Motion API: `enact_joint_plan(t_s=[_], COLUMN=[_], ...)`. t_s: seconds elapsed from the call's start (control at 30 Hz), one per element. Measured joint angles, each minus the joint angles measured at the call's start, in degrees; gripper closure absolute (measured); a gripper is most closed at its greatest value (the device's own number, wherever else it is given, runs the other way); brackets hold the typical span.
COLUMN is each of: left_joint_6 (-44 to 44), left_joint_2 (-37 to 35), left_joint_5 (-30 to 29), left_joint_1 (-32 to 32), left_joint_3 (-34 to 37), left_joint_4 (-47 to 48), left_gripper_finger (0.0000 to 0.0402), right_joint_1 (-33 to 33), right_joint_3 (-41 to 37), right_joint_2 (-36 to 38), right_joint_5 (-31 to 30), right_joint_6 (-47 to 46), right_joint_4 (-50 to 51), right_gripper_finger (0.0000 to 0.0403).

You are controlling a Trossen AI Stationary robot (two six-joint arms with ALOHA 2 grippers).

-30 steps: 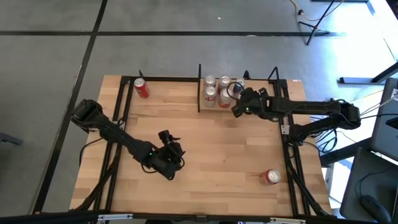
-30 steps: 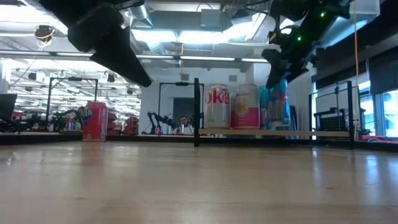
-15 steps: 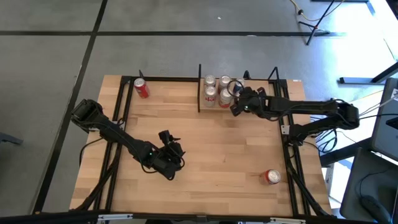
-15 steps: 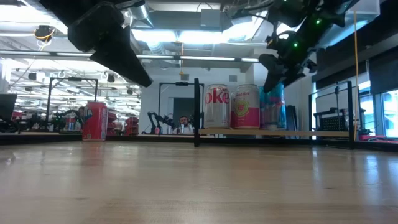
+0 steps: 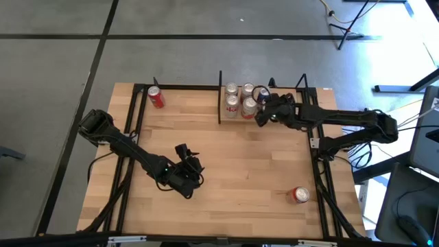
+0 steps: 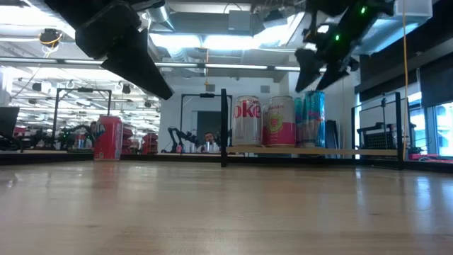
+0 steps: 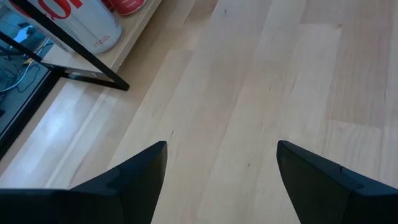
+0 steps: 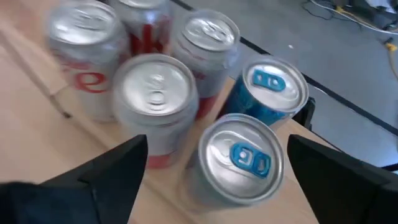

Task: Place canned beverage on shelf
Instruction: Put the bottom red soda can on the shelf

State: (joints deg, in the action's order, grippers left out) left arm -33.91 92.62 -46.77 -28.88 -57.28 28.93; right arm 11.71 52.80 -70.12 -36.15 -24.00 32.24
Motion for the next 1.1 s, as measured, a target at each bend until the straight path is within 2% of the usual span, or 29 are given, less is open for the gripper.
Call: enact_joint_plan(t_s=[0.13,0.23,0.33,0.43,0.53,0.67,0.8,0.87,1.0,1.1], left_joint_6=[-0.07,-0.09,0.31,4.13,7.73,13.15,15.37,14.94,13.66,13.51], left_joint_2=[0.0,0.0,0.0,0.1,1.06,3.37,6.28,8.17,13.01,16.74], left_joint_5=[0.24,1.45,3.53,8.58,11.79,11.97,13.86,13.9,14.07,14.47], left_joint_1=[-0.02,-0.02,-0.38,-1.84,-4.0,-6.57,-8.09,-8.48,-9.49,-10.48], left_joint_3=[0.0,0.0,0.0,0.0,-0.02,-0.07,-0.25,-2.04,-7.74,-12.19], left_joint_4=[-0.04,-0.54,-2.94,-8.01,-15.24,-25.99,-35.6,-37.06,-37.08,-37.07], left_gripper_finger=[0.0113,0.0113,0.0113,0.0113,0.0113,0.0113,0.0113,0.0113,0.0113,0.0113], right_joint_1=[-3.39,-7.74,-13.92,-22.13,-30.16,-39.62,-48.4,-52.64,-60.08,-64.63], right_joint_3=[4.82,8.41,10.96,11.48,11.38,11.37,11.36,11.33,11.3,11.3], right_joint_2=[2.41,3.47,3.67,3.7,3.64,3.64,3.27,2.64,1.06,-0.98], right_joint_5=[2.58,8.51,14.96,17.57,18.59,18.74,21.89,23.82,23.82,25.21], right_joint_6=[-1.09,-3.27,-8.03,-13.42,-20.46,-30.92,-43.05,-49.03,-60.06,-66.52], right_joint_4=[7.38,14.43,20.45,22.7,24.65,28.95,33.96,36.28,40.99,41.42], right_gripper_finger=[0.003,0.003,0.0029,0.0029,0.0029,0.0029,0.0029,0.0029,0.0029,0.0029])
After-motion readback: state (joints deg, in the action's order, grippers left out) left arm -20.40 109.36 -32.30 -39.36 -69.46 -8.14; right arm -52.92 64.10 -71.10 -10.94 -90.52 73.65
